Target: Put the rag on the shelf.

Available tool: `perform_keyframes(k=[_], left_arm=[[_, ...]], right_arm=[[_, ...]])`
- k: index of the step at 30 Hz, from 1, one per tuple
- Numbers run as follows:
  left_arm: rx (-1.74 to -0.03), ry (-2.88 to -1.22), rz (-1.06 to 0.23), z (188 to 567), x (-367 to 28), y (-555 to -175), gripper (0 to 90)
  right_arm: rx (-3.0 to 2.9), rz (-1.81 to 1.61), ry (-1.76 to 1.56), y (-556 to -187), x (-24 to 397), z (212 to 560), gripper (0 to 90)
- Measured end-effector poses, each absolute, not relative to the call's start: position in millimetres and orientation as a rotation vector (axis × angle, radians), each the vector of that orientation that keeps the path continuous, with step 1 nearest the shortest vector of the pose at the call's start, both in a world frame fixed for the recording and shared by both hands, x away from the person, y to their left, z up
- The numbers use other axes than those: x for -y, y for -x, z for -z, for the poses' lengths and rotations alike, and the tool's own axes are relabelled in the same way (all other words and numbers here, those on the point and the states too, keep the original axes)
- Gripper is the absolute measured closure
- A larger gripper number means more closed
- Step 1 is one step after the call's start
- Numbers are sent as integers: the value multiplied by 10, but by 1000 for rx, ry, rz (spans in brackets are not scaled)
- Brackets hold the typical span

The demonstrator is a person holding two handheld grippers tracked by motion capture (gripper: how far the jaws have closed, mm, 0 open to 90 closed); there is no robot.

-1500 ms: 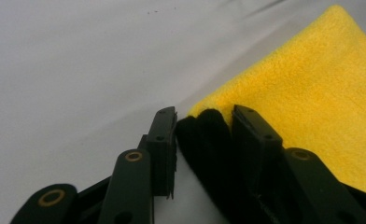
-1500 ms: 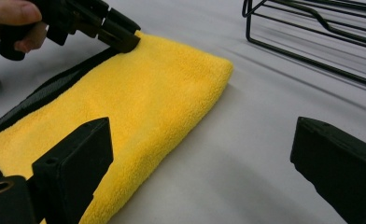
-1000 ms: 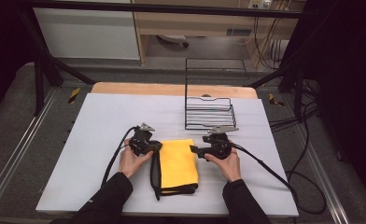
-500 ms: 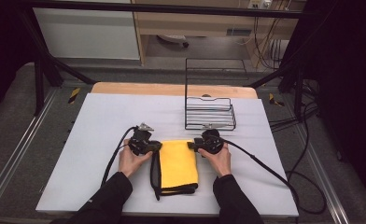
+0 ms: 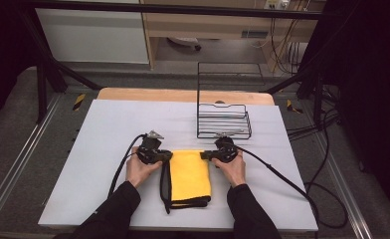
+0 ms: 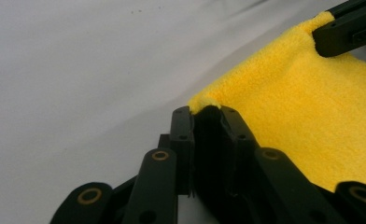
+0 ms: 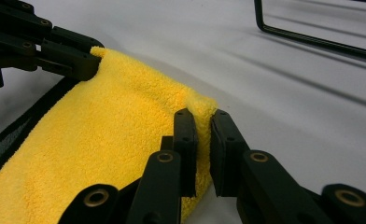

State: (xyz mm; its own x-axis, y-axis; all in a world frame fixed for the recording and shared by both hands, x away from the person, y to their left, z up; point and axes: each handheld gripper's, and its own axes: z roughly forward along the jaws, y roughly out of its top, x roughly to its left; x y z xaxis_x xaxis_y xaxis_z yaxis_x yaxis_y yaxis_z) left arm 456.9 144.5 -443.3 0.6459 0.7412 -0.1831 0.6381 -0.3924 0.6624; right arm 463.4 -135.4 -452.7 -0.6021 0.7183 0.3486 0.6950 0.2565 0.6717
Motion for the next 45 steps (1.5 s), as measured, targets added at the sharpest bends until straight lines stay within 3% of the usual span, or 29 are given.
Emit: perform_keyframes(k=[45], left_arm=[[-865, -1895, -404, 3682, -1587, -3924, 792]], right_arm=[[-2179, -1592, -1078, -4026, 1466, 3792, 835]])
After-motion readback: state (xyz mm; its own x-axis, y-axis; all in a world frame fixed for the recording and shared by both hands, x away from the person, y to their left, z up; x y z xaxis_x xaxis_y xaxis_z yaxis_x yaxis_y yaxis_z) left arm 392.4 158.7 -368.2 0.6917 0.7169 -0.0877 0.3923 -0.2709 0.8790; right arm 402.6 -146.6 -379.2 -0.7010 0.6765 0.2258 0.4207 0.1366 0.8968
